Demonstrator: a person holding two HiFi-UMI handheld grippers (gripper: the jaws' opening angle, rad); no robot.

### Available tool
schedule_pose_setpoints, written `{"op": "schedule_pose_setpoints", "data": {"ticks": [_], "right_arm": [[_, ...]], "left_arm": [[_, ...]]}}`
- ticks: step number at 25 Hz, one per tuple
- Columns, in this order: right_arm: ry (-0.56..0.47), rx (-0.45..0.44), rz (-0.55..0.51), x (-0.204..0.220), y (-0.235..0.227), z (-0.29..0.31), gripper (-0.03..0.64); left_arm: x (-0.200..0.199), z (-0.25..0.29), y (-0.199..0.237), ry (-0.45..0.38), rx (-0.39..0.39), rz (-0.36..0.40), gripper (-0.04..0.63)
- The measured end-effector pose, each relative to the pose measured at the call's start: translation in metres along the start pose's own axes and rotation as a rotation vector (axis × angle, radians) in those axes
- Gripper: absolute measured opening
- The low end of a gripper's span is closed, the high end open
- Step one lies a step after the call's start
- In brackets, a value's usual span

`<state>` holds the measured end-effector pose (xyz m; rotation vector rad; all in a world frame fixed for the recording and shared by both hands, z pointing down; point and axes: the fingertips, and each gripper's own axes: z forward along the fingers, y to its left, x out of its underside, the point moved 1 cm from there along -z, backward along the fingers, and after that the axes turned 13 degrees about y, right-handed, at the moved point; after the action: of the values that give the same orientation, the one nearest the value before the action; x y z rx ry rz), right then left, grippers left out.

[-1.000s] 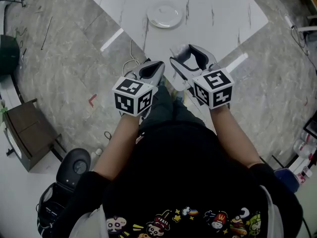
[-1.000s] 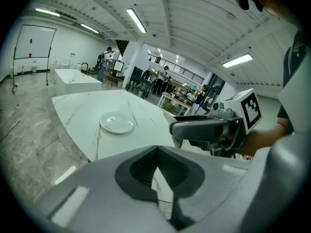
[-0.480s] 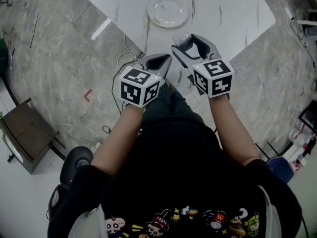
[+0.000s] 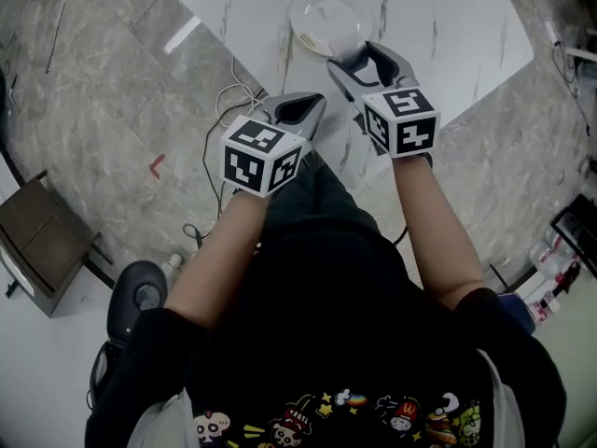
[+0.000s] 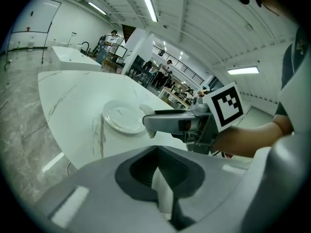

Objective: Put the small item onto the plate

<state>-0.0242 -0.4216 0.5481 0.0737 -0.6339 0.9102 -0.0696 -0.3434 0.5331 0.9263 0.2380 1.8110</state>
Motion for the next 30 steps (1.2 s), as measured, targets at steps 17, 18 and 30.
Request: {"op": "schedule_pose_setpoints", "data": {"ticks": [17, 18, 30], "right_arm": [[0.095, 0.071, -0.116, -0.036, -0.024, 0.070, 0.328], [0.098, 0.075, -0.120, -0.037, -0.025, 0.072, 0.328], [0.129, 0.089, -0.126, -0.042, -0.031, 0.084, 0.327]], "left_arm": [[-0.016, 0.004, 0.027, -0.033, 0.039, -0.028, 0.000], [-0.017, 0.005, 0.030, -0.032, 0.035, -0.033, 0.000], [-0.022, 0.027, 0.032, 0.060, 0.008, 0.007, 0.000]]}}
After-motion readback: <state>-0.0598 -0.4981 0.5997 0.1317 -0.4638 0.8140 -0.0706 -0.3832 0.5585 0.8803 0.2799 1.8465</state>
